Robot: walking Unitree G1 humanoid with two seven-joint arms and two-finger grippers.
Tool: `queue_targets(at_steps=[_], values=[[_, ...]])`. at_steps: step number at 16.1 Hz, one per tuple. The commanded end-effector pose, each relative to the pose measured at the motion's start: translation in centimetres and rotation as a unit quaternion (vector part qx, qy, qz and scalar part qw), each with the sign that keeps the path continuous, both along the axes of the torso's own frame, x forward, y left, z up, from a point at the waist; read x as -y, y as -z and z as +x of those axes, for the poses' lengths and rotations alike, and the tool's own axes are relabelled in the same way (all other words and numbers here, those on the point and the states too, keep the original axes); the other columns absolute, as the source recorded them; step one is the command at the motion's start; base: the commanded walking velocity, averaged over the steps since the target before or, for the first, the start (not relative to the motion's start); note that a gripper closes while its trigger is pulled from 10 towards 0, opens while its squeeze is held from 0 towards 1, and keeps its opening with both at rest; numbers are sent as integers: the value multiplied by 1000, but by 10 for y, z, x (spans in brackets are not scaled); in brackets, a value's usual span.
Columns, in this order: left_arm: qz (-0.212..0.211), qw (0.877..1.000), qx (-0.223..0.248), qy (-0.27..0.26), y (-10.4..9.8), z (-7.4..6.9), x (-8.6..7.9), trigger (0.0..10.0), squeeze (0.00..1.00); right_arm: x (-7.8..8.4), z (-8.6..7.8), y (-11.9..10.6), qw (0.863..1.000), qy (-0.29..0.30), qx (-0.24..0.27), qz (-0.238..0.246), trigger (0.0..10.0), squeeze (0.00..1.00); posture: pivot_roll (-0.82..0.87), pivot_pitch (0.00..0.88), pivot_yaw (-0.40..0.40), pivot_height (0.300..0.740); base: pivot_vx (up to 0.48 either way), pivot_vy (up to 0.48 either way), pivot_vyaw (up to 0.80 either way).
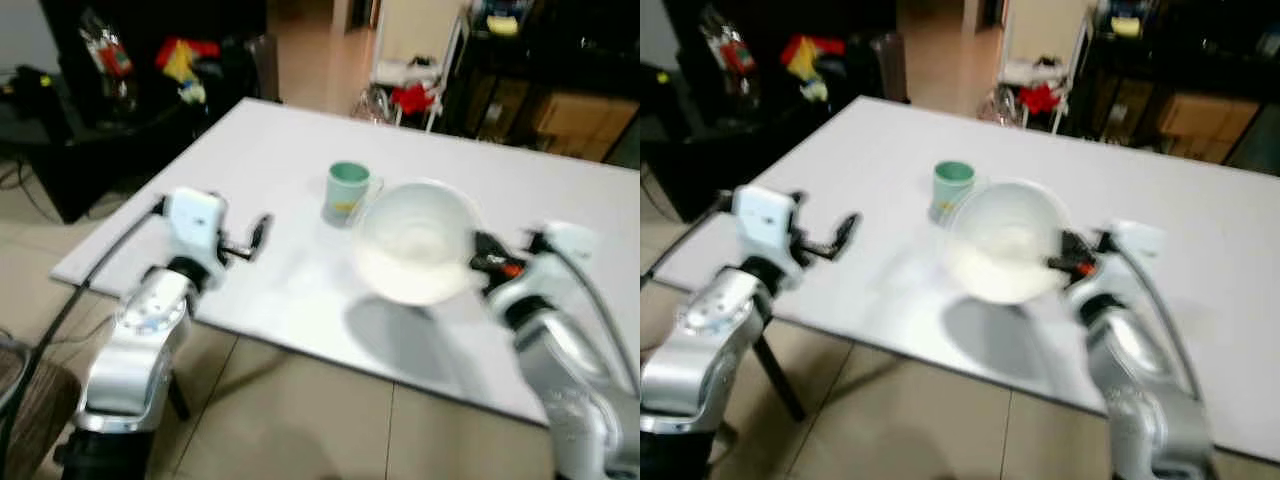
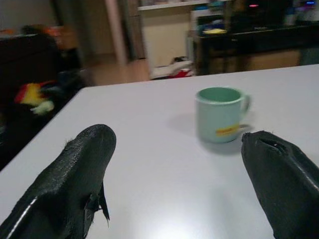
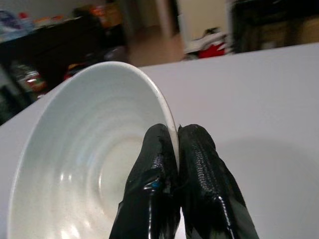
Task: Setting the table
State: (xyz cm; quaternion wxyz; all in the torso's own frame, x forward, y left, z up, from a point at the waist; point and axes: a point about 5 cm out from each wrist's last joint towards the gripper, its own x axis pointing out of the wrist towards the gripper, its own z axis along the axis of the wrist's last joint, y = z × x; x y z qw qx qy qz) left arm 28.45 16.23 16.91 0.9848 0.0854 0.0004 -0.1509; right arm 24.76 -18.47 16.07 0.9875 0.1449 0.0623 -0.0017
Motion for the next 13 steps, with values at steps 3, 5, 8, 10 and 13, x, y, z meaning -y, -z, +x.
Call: queue_targets(at_steps=[3,5,8,10,13], values=[[6,1000,4,-2,-3,0,-7,10000,0,-11,2,-8,999,-25,22,15,10000,0,-85,0,-50,740,334,0,-758],[7,1000,4,-1,-3,-1,-7,10000,0,-10,1,-8,999,-30,22,19,10000,0,-82,0,-51,740,324,0,0],[7,1000,3,1,-3,-3,-8,10000,0,-11,2,-8,999,-40,18,25,10000,0,-76,0,-58,740,321,0,0],[8,1000,1,3,-2,-6,-9,10000,0,-10,3,-8,998,-47,11,32,10000,0,-70,0,-65,740,308,0,0],[16,1000,-3,17,-2,-9,-8,10000,0,-7,7,-7,998,-52,3,44,10000,0,-63,0,-69,740,195,0,0]])
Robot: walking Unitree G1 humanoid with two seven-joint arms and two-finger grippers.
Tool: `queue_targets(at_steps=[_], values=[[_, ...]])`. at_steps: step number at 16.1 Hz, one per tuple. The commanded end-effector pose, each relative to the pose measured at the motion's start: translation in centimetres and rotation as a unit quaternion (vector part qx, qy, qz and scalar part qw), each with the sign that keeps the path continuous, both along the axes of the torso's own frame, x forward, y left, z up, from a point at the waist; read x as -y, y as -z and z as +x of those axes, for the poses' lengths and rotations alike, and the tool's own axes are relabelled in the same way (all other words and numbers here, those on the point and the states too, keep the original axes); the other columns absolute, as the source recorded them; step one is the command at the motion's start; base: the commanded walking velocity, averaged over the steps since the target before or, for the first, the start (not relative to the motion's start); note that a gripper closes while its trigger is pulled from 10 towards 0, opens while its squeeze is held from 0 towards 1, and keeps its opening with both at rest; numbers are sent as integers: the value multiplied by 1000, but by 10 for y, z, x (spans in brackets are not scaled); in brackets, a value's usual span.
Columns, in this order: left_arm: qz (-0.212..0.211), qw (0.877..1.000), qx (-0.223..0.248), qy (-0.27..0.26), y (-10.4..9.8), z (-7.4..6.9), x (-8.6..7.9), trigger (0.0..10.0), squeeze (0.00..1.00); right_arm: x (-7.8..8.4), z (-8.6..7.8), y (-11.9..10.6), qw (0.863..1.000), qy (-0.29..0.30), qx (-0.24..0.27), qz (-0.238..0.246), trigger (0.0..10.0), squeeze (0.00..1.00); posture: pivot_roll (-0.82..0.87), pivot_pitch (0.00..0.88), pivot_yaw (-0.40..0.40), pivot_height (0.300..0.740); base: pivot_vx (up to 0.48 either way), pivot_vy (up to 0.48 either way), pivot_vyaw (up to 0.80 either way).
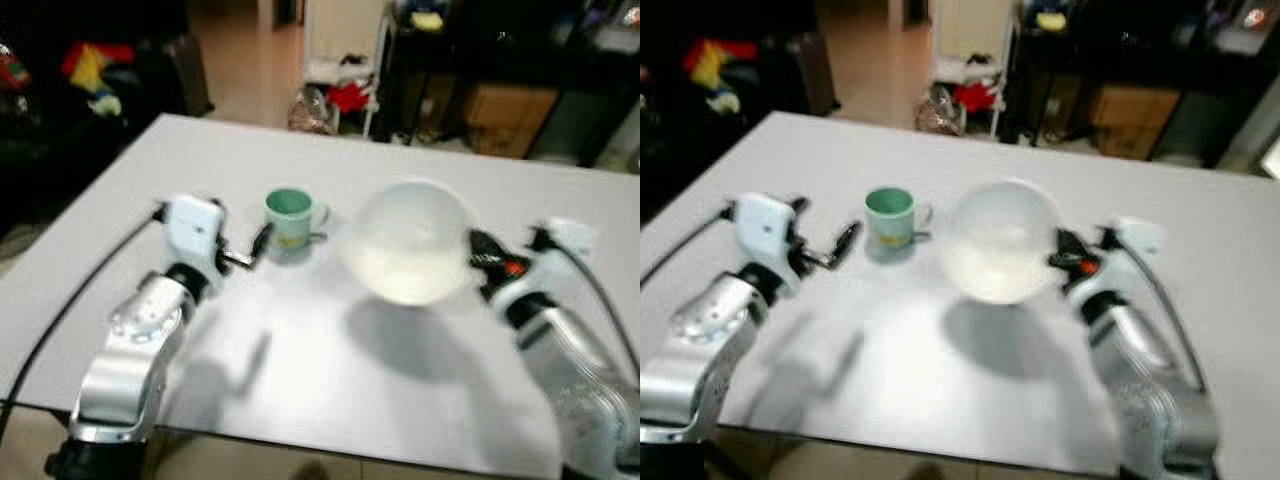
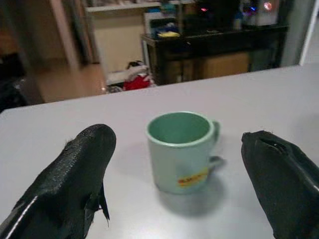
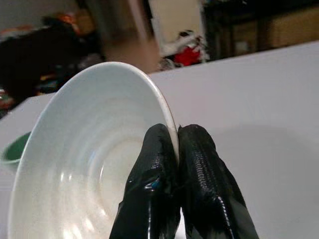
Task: Setting the table
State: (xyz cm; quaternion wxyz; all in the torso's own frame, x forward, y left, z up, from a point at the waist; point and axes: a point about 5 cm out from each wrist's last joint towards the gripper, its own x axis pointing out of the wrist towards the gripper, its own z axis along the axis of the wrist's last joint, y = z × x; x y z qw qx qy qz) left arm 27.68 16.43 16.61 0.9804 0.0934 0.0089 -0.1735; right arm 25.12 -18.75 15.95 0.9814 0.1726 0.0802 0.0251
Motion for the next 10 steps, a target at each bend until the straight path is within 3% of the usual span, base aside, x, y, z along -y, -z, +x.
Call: queue_targets(at_steps=[1,5,10], values=[[11,1000,3,3,-4,-2,-6,10000,0,-9,5,-7,999,-29,11,19,10000,0,-63,0,-69,740,0,0,0],[10,997,-17,73,-4,-8,0,10000,0,3,17,-5,998,-22,-14,51,10000,0,-63,0,-61,740,0,0,0],[4,993,-37,109,-2,-10,5,10000,0,10,26,-1,995,-36,-49,82,10000,0,-66,0,-60,740,0,0,0]])
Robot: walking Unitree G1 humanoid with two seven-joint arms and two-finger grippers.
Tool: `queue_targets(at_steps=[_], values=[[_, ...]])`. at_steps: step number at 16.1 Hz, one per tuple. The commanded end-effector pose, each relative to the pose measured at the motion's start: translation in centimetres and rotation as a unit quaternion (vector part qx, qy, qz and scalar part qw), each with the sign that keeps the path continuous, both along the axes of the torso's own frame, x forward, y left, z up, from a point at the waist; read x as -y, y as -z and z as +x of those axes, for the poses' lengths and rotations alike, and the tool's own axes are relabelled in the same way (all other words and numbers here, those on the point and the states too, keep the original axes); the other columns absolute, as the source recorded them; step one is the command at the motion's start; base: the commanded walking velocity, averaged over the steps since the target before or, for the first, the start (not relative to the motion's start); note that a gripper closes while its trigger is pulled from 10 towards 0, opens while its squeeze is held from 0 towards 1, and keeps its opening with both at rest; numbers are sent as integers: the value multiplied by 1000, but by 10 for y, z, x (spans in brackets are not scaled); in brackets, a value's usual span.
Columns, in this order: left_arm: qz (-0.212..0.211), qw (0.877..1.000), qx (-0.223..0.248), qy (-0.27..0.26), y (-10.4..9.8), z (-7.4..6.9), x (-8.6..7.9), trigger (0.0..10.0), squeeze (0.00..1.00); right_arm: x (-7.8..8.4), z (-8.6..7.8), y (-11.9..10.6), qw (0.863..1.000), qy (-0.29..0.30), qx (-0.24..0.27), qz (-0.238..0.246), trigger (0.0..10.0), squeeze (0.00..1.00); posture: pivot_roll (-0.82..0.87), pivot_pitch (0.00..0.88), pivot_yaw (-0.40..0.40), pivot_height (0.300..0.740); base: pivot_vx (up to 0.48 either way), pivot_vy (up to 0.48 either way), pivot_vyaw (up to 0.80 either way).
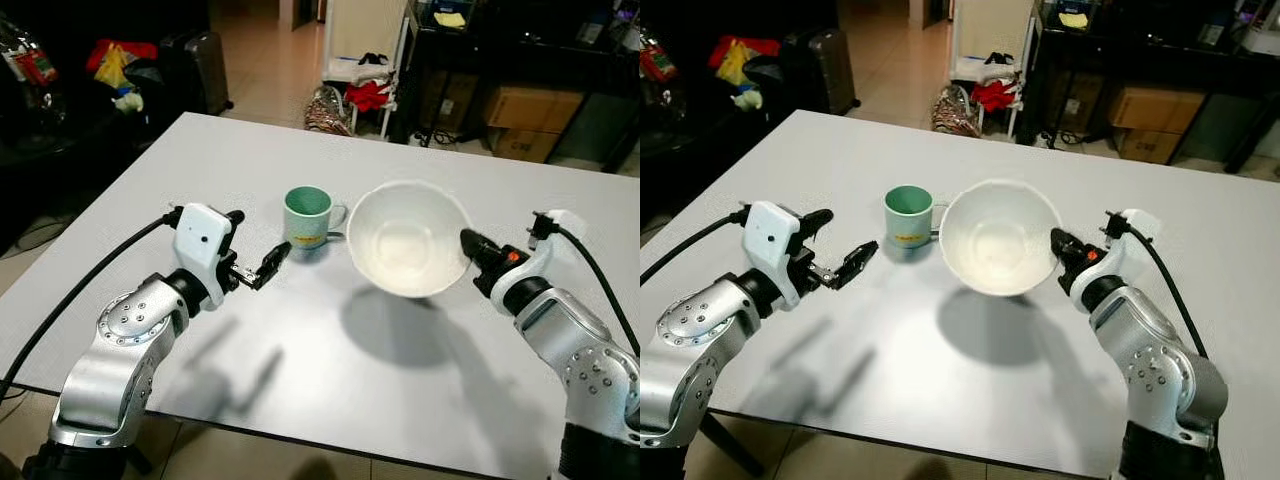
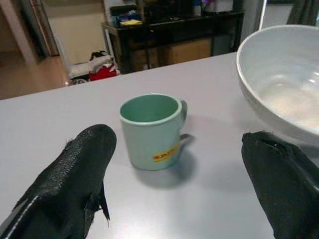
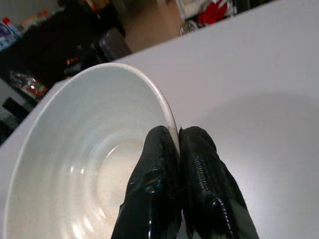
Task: Setting the table
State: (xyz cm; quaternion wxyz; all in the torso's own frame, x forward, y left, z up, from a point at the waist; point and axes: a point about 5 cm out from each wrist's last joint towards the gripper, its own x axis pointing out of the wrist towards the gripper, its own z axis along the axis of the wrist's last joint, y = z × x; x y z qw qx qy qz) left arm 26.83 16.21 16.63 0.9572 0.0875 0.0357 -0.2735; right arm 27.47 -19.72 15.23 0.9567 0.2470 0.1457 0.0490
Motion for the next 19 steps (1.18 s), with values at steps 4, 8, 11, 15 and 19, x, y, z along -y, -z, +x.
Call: queue_targets(at_steps=[4,8,11,15,19], values=[[16,999,-13,37,1,-4,7,10000,0,10,18,4,1000,20,-14,20,10000,0,-81,0,-51,740,0,0,0],[25,991,-59,113,7,-16,12,10000,0,21,34,14,996,48,-73,23,10000,0,-87,0,-45,740,0,0,0],[29,992,-59,111,7,-15,10,10000,0,24,41,13,995,52,-73,52,10000,0,-85,0,-47,740,0,0,0],[29,991,-63,114,6,-14,9,10000,0,21,54,16,992,48,-84,79,10000,0,-75,0,-47,740,0,0,0],[35,991,-63,117,5,-14,7,10000,0,22,65,22,989,70,-89,96,10000,0,-74,0,-41,740,0,0,0]])
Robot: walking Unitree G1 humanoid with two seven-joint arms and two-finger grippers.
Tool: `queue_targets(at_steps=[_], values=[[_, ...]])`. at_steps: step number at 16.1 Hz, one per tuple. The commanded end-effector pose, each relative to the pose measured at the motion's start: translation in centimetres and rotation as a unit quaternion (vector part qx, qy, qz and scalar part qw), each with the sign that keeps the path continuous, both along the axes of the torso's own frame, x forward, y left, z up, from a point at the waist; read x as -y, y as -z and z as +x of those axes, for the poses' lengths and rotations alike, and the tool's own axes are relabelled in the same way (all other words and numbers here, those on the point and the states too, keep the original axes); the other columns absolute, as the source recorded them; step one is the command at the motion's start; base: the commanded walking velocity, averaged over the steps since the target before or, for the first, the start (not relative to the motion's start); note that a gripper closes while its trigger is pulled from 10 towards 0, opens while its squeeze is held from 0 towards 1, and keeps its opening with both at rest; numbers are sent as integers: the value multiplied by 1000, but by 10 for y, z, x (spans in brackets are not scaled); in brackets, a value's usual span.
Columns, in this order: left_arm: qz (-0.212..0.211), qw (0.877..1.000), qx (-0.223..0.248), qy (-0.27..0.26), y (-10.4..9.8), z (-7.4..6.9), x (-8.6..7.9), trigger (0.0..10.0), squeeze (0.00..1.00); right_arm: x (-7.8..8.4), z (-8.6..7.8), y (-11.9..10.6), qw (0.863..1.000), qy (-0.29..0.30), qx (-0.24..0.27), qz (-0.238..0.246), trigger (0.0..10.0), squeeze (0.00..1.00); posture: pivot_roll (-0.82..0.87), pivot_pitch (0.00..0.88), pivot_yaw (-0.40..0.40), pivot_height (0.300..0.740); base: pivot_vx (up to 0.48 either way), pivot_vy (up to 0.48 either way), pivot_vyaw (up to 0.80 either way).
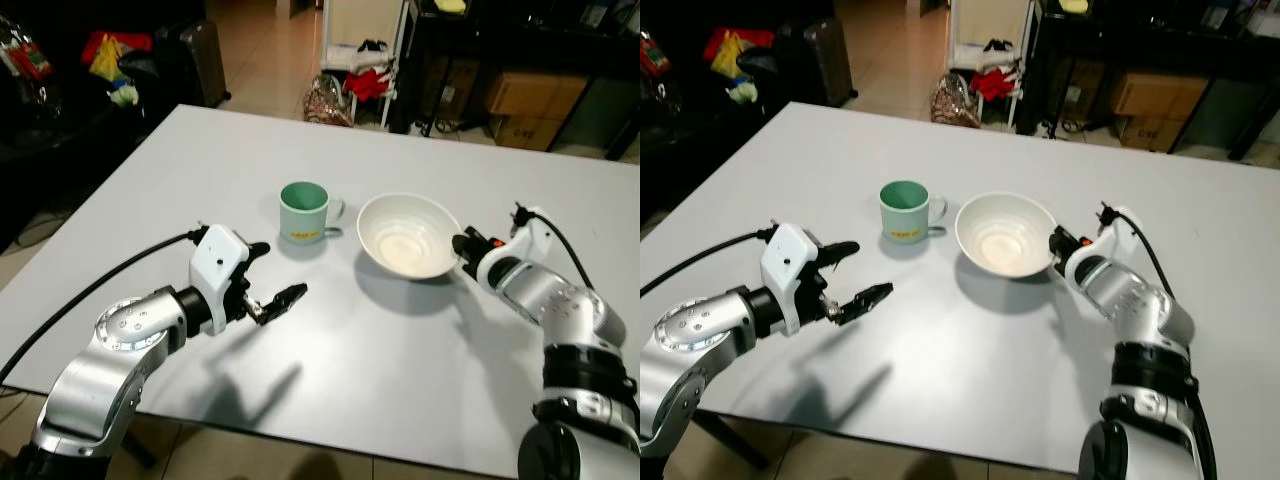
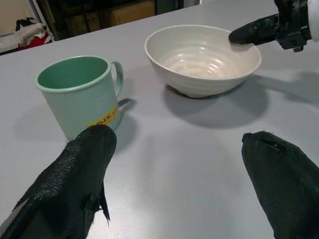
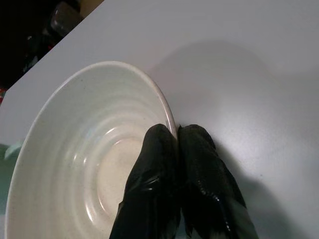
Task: Setting the table
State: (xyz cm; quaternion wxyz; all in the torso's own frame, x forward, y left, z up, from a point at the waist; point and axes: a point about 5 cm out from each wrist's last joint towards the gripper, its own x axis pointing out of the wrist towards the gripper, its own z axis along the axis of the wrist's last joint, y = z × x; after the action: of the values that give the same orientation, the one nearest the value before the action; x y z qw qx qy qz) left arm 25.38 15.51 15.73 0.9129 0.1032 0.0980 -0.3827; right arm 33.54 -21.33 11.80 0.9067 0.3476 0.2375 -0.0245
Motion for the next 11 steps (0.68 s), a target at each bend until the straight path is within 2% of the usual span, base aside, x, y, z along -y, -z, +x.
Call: queue_targets(at_steps=[1,3,4,11], values=[[2,1000,4,6,-4,1,-1,10000,0,7,7,-12,999,20,29,4,10000,0,-73,0,-39,740,0,0,0],[3,1000,5,8,-4,1,-1,10000,0,9,12,-12,999,26,28,11,10000,0,-73,0,-39,740,0,0,0],[4,1000,5,8,-4,1,-1,10000,0,9,16,-11,998,31,27,37,10000,0,-71,0,-39,740,0,0,0],[6,1000,5,9,-4,-1,1,10000,0,6,23,-9,999,22,22,41,10000,0,-60,0,-51,740,0,0,0]])
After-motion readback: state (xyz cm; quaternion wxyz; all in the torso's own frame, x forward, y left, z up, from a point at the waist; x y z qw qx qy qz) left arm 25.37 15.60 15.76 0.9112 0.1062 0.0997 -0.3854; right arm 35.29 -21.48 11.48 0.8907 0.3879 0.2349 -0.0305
